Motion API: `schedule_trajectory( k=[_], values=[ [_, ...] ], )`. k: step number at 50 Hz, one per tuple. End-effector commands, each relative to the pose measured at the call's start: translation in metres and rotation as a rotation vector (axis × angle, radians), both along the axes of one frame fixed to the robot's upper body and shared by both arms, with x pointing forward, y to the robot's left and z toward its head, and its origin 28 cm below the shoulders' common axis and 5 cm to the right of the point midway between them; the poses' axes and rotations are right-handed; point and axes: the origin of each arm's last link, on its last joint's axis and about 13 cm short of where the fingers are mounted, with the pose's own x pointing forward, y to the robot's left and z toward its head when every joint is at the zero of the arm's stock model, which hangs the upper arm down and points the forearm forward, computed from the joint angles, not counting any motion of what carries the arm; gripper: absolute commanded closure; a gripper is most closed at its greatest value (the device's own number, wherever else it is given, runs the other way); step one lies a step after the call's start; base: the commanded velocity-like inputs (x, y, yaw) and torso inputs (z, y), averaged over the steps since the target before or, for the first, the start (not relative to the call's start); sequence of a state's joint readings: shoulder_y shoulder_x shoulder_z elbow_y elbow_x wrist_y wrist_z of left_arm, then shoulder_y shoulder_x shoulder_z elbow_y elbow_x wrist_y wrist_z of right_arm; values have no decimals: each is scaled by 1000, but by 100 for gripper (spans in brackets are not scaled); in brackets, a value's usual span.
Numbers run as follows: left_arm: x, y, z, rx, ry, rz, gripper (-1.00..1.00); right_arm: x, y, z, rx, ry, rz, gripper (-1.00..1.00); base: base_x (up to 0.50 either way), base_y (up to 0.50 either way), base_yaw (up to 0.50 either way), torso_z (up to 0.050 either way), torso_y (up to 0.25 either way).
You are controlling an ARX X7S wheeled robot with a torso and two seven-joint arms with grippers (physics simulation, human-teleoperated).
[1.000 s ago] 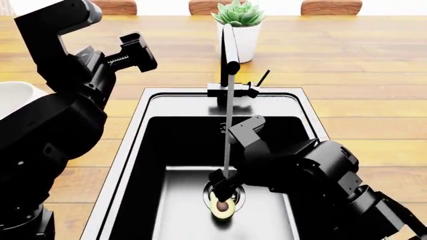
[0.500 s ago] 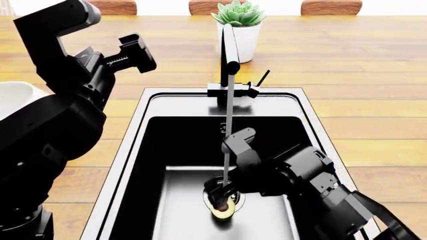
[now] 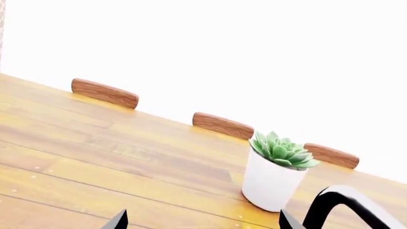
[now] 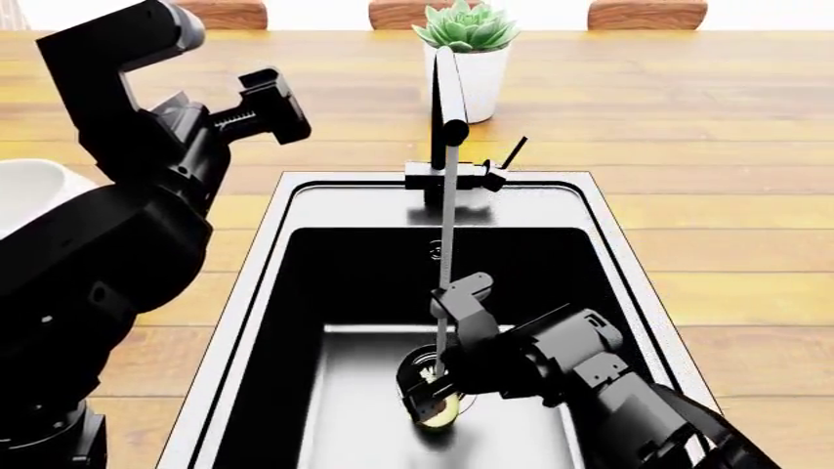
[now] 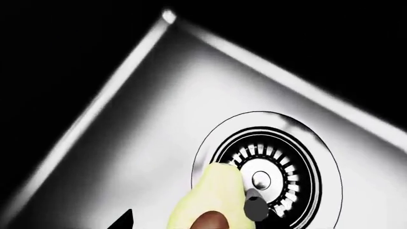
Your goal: Pick the eggplants and oranges from the sink and place them in one bowl. Place the avocado in the other bowl. Then turn off the sink faucet.
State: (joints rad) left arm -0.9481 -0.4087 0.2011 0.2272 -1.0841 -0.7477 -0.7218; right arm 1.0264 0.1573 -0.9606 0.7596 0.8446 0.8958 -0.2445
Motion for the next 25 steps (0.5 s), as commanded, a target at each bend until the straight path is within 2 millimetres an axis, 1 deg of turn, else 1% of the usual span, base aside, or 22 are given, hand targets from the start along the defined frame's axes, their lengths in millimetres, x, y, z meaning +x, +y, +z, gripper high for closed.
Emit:
schedule_trajectory(
  k=[1,5,13,25],
  values=[
    [1,0,-2,3,4,-2,-100,-1,0,-18,2,38,1,-100,0,0,0,0,0],
    [1,0,-2,3,4,-2,-100,0,-2,-20,-1,41,-8,-100,0,0,0,0,0],
    [1,-1,-4,5,8,-6,-100,-5,-8,-26,-9,55,-36,-100,0,0,0,0,0],
    [1,0,-6,2,13,-2,-100,-5,-7,-35,-8,79,-35,-100,0,0,0,0,0]
  ],
)
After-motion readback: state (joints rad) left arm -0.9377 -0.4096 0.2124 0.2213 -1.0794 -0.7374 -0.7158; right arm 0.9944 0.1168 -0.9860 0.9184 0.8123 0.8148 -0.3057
